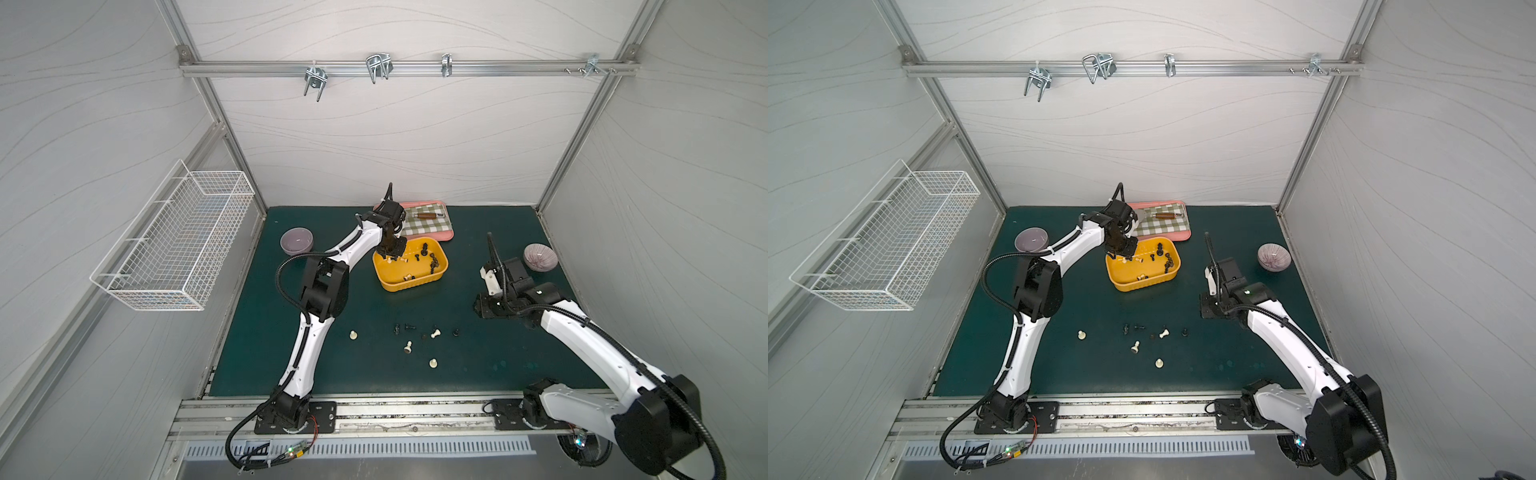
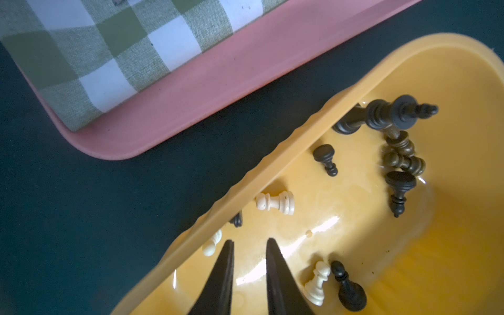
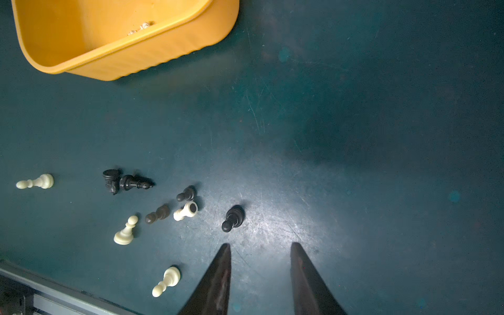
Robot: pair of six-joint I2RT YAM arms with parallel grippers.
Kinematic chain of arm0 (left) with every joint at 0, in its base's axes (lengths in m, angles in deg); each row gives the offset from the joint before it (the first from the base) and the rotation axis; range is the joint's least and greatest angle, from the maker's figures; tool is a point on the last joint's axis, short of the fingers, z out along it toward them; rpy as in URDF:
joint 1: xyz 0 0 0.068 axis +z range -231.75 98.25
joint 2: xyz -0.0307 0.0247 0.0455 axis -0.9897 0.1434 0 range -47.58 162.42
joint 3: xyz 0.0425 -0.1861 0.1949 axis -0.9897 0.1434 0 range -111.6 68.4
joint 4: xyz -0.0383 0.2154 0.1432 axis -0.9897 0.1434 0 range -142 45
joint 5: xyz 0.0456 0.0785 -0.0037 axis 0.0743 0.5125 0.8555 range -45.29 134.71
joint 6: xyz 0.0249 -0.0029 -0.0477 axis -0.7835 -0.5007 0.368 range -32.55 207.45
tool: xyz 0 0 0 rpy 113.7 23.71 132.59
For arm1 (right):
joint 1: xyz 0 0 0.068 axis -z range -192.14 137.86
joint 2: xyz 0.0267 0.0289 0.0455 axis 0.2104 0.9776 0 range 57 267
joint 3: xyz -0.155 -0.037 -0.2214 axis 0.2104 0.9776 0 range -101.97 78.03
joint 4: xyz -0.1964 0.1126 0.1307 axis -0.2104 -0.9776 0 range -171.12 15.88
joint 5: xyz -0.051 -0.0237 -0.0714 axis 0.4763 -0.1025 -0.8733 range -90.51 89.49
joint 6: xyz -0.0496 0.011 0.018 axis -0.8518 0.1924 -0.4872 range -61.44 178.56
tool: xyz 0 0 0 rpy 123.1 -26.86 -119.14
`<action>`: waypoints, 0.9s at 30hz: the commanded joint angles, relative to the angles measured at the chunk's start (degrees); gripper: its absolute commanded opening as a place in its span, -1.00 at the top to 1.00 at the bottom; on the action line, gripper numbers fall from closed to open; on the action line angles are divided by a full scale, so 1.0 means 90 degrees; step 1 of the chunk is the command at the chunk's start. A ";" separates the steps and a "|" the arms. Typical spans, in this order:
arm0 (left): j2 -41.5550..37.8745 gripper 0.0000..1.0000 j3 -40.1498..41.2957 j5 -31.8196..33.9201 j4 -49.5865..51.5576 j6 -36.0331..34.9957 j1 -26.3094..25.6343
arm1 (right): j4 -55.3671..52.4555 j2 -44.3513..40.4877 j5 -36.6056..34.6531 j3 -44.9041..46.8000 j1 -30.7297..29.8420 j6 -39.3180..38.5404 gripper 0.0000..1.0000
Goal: Put the chess pieces into the storage box
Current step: Place the chess piece in the storage box.
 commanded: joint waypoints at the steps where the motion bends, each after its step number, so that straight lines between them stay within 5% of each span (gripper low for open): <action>1: -0.0103 0.54 -0.0243 -0.0092 -0.0013 -0.0076 0.0038 | -0.0174 -0.0111 -0.0024 0.0066 0.0041 0.0044 0.24; 15: -0.0928 0.54 0.0383 -0.0358 -0.0235 -0.0048 0.0040 | -0.0191 0.0017 0.0141 0.0114 0.0031 0.0080 0.24; 27: -0.2498 0.53 0.2806 -0.0812 -0.1367 0.0577 -0.0047 | -0.0058 0.0434 0.0179 0.0163 -0.0295 0.0171 0.24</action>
